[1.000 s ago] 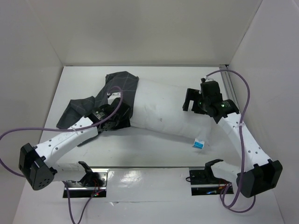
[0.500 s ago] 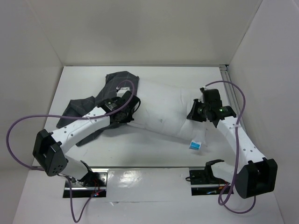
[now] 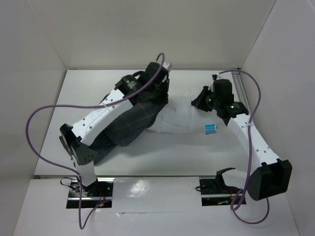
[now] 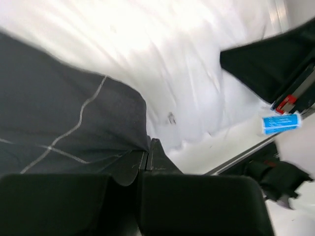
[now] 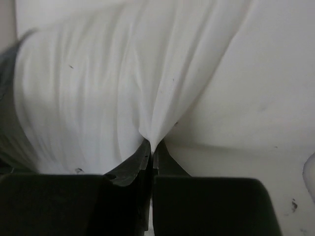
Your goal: Put the pillow into the pillowcase
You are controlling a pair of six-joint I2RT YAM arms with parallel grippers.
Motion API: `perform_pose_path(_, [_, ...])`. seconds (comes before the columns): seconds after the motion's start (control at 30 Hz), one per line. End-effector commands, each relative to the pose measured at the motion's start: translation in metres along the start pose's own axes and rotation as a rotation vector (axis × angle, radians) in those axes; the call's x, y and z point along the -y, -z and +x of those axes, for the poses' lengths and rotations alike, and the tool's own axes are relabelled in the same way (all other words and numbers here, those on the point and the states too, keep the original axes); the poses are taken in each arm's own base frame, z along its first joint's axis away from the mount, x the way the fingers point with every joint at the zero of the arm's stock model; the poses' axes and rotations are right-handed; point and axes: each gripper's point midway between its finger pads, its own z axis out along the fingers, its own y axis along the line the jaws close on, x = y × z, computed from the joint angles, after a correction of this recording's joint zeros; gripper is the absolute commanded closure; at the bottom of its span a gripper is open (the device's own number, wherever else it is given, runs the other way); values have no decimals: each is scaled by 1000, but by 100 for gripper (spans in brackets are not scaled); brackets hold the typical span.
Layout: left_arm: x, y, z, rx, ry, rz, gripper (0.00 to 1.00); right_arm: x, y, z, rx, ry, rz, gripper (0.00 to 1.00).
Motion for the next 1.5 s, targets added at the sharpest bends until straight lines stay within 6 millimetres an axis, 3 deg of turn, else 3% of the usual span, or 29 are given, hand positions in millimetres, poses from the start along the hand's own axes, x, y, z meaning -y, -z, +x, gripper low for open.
perform_pose_path(0.0, [69,85,-93,296,-53,327,100,-88,63,-57,181,100,-264,100])
perform_pose_path(0.1, [60,100,-92,308,-46,313,100,-75,99,-58,235,159,-177,100])
perform_pose_path(0.17, [55,129,-89,339,-45,329,100,-55,111,-45,210,166,-93,100])
perform_pose_path(0.23, [46,133,-73,305,-23,317,100,-44,132,-30,184,192,-57,100])
perform_pose_path(0.27, [44,157,-70,333,-24,342,100,-42,139,-25,169,198,-47,100])
perform_pose_path(0.43, [43,195,-23,204,22,427,100,-39,173,5,38,181,-30,100])
perform_pose_path(0.5, [41,196,-10,163,30,433,100,-34,175,30,-56,141,-33,100])
perform_pose_path(0.57, [35,182,-7,148,15,394,100,-18,164,42,-81,101,17,100])
perform_pose_path(0.63, [12,160,-27,202,11,265,100,-13,153,41,-51,78,28,100])
perform_pose_path(0.67, [3,129,-35,186,-32,193,100,-7,139,41,-51,65,45,100])
perform_pose_path(0.7, [-5,115,-48,198,-36,148,100,-18,127,22,19,66,0,100])
perform_pose_path(0.73, [-15,118,-82,273,-21,122,100,-22,110,14,15,35,2,100])
perform_pose_path(0.77, [-19,71,-81,176,-42,114,100,-39,98,-2,53,35,-72,100])
perform_pose_path(0.8, [-38,54,-95,163,-5,92,100,-48,88,-10,55,30,-102,100])
perform_pose_path(0.83, [-39,48,-110,179,6,109,100,-47,62,-15,26,-3,-84,100])
perform_pose_path(0.87, [-46,26,-115,158,10,117,100,-59,50,-33,64,7,-138,100])
perform_pose_path(0.9, [-58,-18,-109,86,32,124,100,-56,35,-42,68,-10,-128,100])
perform_pose_path(0.93, [-80,-35,-117,85,76,110,95,-44,1,-42,14,-33,-92,100])
perform_pose_path(0.97, [-89,-47,-121,80,105,122,82,-52,-9,-65,41,-10,-125,100])
perform_pose_path(1.0, [-97,-67,-119,50,133,149,65,-46,-23,-76,39,-14,-106,82])
perform_pose_path(1.03, [-113,-64,-129,73,163,155,50,-30,-58,-72,-40,-35,-70,69])
perform_pose_path(1.07, [-115,-61,-136,88,177,181,24,-38,-59,-103,2,-4,-96,56])
perform_pose_path(1.1, [-121,-62,-139,96,183,194,14,-32,-68,-108,-14,-19,-67,44])
perform_pose_path(1.13, [-128,-47,-158,167,178,205,7,-24,-76,-118,-11,-13,-43,29])
perform_pose_path(1.17, [-130,-36,-168,204,172,218,2,-21,-85,-137,11,-10,-25,25])
perform_pose_path(1.23, [-137,0,-197,325,159,234,0,2,-85,-165,75,-34,37,17])
perform_pose_path(1.3, [-142,23,-210,395,147,240,2,27,-75,-196,155,-79,79,14])
perform_pose_path(1.37, [-156,56,-226,482,146,203,5,51,-52,-225,247,-112,132,12])
perform_pose_path(1.47, [-189,73,-227,514,173,139,17,71,-23,-242,322,-116,166,11])
